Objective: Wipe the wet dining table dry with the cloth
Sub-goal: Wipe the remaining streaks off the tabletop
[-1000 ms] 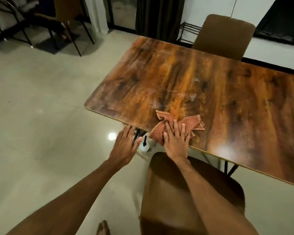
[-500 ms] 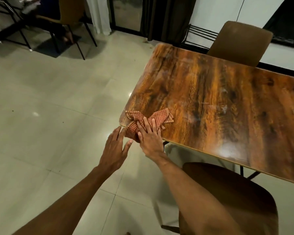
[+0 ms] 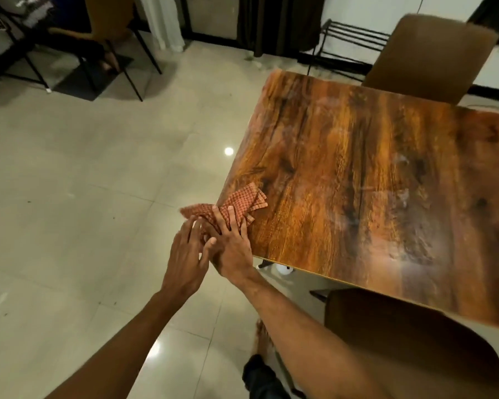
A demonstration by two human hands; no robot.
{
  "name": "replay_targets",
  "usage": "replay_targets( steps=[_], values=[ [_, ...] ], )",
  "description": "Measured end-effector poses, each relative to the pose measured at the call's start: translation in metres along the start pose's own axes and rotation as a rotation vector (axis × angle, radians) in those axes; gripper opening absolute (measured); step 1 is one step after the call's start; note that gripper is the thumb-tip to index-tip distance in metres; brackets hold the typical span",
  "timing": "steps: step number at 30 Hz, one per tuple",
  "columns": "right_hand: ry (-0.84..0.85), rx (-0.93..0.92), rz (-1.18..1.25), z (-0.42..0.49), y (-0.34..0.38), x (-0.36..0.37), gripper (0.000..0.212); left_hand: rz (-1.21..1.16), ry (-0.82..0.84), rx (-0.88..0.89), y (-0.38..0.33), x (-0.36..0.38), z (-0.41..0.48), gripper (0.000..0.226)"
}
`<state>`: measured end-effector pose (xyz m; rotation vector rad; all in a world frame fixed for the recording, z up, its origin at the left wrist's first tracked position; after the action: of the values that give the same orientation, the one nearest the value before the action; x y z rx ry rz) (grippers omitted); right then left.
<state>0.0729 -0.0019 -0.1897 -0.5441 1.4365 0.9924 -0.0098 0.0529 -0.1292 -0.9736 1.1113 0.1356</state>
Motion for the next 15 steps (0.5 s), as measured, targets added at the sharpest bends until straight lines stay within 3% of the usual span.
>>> replay_targets(
  steps=[3, 10, 13, 15],
  values=[
    [-0.015, 0.036, 0.031, -0.018, -0.037, -0.012, 0.064, -0.011, 0.010, 0.000, -0.017, 0.008, 0.026, 0.059],
    [-0.034, 0.636, -0.121, -0.086, -0.257, -0.078, 0.062, -0.012, 0.138, 0.134, -0.095, 0.064, 0.079, 0.069],
    [-0.046, 0.793, -0.138, -0.077, -0.260, -0.075, 0.064, 0.041, 0.156, 0.215, -0.113, 0.079, 0.096, 0.070],
    [-0.031, 0.704, -0.117, -0.041, -0.212, -0.059, 0.063, 0.031, 0.178, 0.249, -0.117, 0.084, 0.106, 0.067]
  ],
)
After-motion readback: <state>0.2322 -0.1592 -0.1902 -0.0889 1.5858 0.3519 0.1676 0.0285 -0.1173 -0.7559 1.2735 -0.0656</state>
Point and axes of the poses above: each hand's wrist, its own z-axis towards the middle knuckle, its own x-axis out of the palm, y = z × x, the point moved 9 cm from there along z, towards the middle knuckle, and after that the axes turned 14 degrees about -y, right-handed, at the moved point
